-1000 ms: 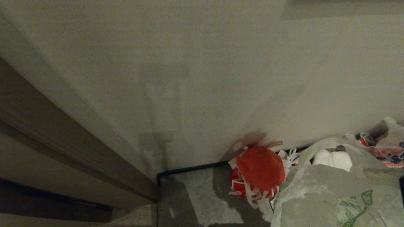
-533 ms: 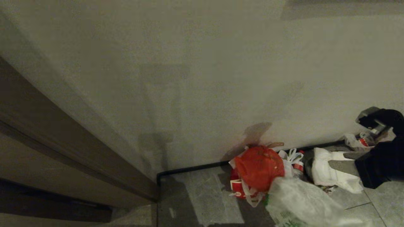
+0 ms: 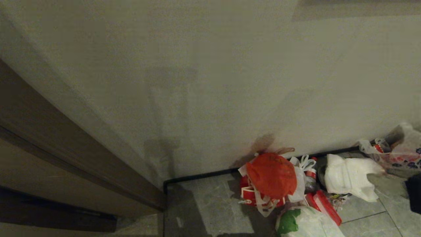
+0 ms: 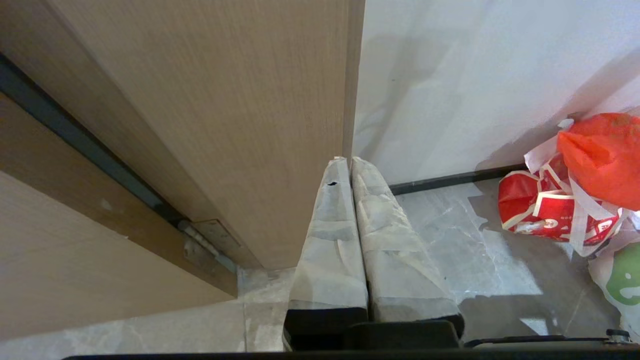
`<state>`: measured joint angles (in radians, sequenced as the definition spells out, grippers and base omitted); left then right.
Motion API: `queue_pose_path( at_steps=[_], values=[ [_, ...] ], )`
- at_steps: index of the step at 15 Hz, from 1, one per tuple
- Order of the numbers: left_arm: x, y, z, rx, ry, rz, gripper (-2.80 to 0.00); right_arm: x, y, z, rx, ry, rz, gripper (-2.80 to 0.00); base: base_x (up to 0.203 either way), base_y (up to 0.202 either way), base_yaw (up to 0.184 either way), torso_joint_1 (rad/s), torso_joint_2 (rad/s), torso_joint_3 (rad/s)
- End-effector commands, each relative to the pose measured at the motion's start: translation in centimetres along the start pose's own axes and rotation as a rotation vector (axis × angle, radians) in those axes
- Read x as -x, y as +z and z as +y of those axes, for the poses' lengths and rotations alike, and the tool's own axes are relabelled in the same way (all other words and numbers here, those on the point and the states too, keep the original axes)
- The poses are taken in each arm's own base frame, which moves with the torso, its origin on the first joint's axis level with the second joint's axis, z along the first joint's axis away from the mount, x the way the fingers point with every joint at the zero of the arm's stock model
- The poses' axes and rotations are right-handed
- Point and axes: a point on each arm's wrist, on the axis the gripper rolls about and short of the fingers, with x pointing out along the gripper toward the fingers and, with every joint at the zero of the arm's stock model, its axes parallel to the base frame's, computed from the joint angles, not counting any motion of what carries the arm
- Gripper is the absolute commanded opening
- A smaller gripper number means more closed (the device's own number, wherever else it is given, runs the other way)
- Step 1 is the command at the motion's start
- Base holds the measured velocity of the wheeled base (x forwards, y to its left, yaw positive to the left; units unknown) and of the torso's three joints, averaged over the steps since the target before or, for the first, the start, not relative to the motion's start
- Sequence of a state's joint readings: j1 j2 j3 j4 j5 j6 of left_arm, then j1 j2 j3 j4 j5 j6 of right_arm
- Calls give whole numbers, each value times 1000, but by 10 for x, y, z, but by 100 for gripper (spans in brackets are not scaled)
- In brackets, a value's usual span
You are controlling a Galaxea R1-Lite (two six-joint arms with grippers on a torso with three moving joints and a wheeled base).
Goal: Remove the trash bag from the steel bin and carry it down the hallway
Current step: Put the trash bag at the door
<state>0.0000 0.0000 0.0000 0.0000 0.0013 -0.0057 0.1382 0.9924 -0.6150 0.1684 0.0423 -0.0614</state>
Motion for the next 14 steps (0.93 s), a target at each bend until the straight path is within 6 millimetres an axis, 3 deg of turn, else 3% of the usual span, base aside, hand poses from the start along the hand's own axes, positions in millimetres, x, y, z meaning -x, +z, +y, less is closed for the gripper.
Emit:
queue_pose_path(
  at_steps=[1,6,8,14],
  values=[
    [0,0,0,0,0,2,-280,33,-23,0,-17,-42,-110,-280,0,0,0,0,0,0],
    [0,0,0,0,0,2,-280,68,-98,9,-84,-177,-218,-280,0,0,0,0,0,0],
    [0,0,0,0,0,3,-280,66,-129,14,-90,-175,-200,-280,0,0,0,0,0,0],
    [0,0,0,0,0,2,-280,69,-147,14,-119,-167,-259,-280,0,0,0,0,0,0]
  ],
)
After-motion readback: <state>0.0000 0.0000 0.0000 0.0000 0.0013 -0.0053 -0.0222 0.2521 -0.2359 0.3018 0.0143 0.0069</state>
